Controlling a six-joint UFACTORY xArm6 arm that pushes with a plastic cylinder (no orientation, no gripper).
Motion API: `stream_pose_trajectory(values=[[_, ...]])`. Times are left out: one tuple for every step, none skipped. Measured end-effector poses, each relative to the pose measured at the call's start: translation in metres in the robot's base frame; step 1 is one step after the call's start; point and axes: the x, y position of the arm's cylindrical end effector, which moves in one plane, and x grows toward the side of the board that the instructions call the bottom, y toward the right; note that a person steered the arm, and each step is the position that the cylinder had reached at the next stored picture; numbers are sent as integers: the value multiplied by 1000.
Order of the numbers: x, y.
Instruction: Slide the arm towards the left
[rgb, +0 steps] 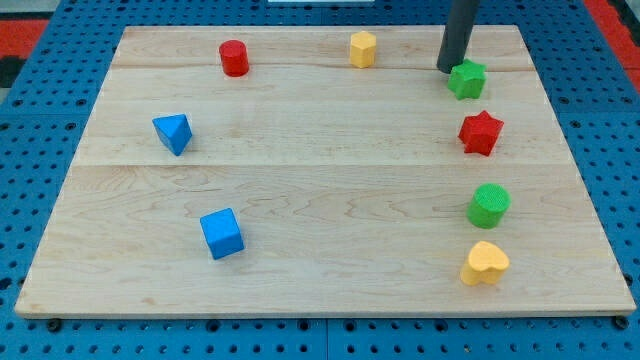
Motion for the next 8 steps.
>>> stream_pose_trajectory(values=[[0,-10],[0,-15],[0,-16],[0,-16],[0,-20],[0,-25],[0,-27],[0,-29]])
